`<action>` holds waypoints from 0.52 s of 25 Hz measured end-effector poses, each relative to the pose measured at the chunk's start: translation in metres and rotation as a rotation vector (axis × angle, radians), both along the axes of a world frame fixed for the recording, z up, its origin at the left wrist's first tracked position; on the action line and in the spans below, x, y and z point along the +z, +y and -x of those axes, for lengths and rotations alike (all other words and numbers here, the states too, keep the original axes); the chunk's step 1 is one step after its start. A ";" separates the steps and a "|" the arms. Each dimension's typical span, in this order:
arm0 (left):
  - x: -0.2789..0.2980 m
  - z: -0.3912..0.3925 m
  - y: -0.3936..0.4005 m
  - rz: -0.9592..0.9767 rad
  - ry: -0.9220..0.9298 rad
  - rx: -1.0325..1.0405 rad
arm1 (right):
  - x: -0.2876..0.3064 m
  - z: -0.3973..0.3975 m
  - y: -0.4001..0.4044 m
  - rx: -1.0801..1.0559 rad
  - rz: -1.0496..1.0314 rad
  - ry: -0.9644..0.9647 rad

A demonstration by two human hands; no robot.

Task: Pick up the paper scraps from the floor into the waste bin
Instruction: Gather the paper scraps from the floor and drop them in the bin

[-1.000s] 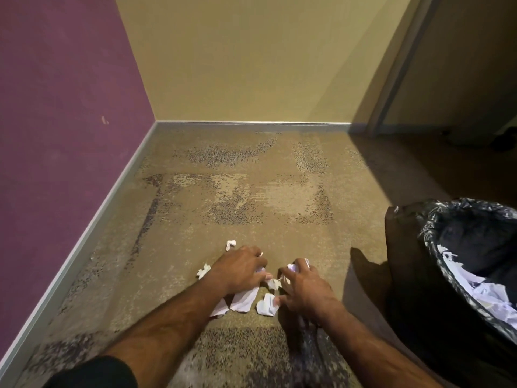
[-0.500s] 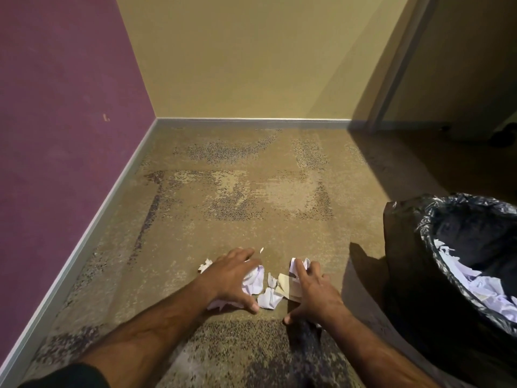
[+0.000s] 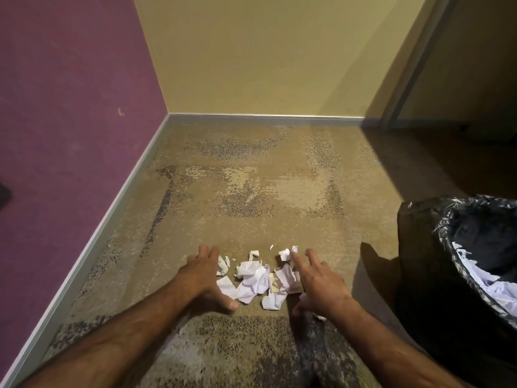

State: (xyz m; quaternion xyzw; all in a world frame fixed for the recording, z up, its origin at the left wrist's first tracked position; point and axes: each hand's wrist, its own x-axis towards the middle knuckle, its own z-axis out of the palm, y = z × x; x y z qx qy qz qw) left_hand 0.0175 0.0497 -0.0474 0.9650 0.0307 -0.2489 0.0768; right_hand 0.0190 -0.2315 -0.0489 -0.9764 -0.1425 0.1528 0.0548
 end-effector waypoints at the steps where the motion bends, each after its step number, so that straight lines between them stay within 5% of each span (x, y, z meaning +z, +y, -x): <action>1: -0.003 0.003 -0.002 0.018 0.016 0.009 | 0.000 0.000 -0.003 -0.019 0.025 0.014; 13: -0.019 -0.016 -0.066 0.157 0.011 -0.089 | -0.006 -0.030 0.022 0.097 -0.096 0.093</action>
